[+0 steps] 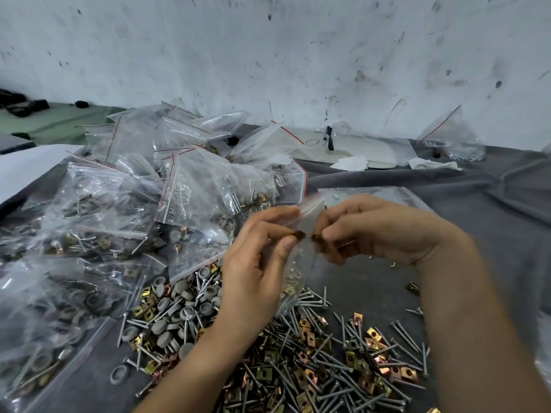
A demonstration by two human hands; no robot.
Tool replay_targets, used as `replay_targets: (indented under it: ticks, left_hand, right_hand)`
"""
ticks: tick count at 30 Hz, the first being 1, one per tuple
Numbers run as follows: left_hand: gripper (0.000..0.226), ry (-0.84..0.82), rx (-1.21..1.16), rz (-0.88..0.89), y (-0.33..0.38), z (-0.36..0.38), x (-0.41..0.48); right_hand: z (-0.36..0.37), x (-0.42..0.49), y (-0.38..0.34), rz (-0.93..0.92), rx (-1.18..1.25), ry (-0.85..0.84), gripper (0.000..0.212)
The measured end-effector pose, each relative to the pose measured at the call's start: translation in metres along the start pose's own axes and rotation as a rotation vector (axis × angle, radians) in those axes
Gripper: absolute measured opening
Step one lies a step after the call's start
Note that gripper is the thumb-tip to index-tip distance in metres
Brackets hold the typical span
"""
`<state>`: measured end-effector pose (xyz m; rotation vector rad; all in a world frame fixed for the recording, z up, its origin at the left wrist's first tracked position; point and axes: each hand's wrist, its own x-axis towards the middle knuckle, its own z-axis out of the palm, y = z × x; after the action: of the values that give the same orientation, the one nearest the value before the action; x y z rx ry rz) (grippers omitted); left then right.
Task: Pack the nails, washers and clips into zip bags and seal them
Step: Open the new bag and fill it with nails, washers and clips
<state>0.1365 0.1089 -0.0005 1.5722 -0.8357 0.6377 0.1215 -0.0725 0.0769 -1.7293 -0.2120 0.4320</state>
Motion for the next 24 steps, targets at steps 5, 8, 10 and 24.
replay_targets:
  ticks: [5, 8, 10, 24]
  left_hand:
    - [0.010, 0.239, -0.156, -0.197, -0.010, -0.010, 0.008]
    - [0.010, 0.279, -0.123, -0.250, -0.016, -0.010, 0.007]
    - [0.009, 0.306, -0.105, -0.308, -0.021, -0.011, 0.007]
    - [0.016, 0.461, -0.353, -0.453, -0.031, -0.013, 0.007]
  right_hand:
    - [-0.016, -0.018, -0.003, -0.102, 0.093, 0.232, 0.005]
    - [-0.019, -0.022, -0.004, -0.121, 0.103, 0.272, 0.009]
    - [-0.017, -0.010, 0.002, -0.104, 0.042, 0.315, 0.015]
    - [0.009, 0.041, 0.041, -0.007, -0.042, 0.148, 0.022]
